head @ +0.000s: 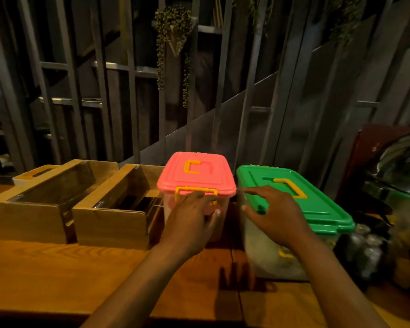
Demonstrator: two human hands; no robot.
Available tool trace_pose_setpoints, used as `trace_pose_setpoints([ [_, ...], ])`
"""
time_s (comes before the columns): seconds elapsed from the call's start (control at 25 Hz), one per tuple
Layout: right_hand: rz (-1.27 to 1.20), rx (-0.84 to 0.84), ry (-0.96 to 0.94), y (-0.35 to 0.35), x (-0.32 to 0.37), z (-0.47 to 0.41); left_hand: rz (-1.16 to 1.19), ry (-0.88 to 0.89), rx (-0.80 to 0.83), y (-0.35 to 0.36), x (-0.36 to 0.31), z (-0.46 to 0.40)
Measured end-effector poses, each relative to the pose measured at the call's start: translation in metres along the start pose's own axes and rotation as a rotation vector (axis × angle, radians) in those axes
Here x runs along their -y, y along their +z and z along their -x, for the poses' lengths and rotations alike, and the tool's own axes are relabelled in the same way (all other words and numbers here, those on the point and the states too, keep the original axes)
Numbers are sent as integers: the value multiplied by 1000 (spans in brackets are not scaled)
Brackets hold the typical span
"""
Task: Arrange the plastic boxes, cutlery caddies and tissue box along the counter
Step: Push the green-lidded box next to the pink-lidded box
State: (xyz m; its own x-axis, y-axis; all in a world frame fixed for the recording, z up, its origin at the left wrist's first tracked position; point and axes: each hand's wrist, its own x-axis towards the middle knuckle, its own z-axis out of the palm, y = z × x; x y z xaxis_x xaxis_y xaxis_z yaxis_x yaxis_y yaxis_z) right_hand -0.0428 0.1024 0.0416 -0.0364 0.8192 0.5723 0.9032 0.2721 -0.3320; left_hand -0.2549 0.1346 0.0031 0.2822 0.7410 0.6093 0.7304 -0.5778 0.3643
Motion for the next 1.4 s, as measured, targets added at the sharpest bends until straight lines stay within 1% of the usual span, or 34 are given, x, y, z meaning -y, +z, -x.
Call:
trace_pose_setpoints([
  [0.08,-20,-59,43,-33,-39,22,72,28,-15,13,-36,1],
  [0.16,-19,-62,101,-63,-84,42,90,28,11,34,-72,1],
  [0.2,-5,-33,130,-73,-105,49,79,26,32,45,-89,1],
  [0.28,29,89,185,-81,-142,57,32,16,68,66,-117,-1],
  [0.36,30,191,186,-77,-167,61,-31,-8,110,84,-140,-5],
  [0.4,11,201,166,-72,-175,61,-79,-20,131,92,-147,-6],
  [0.44,-14,195,150,-66,-181,59,-136,-28,136,100,-149,-8],
  [0.52,-48,149,114,-53,-185,52,-236,-38,88,110,-143,-6],
  [0.64,-65,40,68,-47,-186,42,-292,-15,21,115,-131,-5],
  [0.84,-10,92,76,-32,-186,35,-354,44,-11,120,-118,-10],
  [0.96,-7,112,79,-24,-189,26,-358,43,-16,127,-110,-16],
  [1.4,12,92,116,3,-199,-21,-364,70,19,144,-76,-66],
])
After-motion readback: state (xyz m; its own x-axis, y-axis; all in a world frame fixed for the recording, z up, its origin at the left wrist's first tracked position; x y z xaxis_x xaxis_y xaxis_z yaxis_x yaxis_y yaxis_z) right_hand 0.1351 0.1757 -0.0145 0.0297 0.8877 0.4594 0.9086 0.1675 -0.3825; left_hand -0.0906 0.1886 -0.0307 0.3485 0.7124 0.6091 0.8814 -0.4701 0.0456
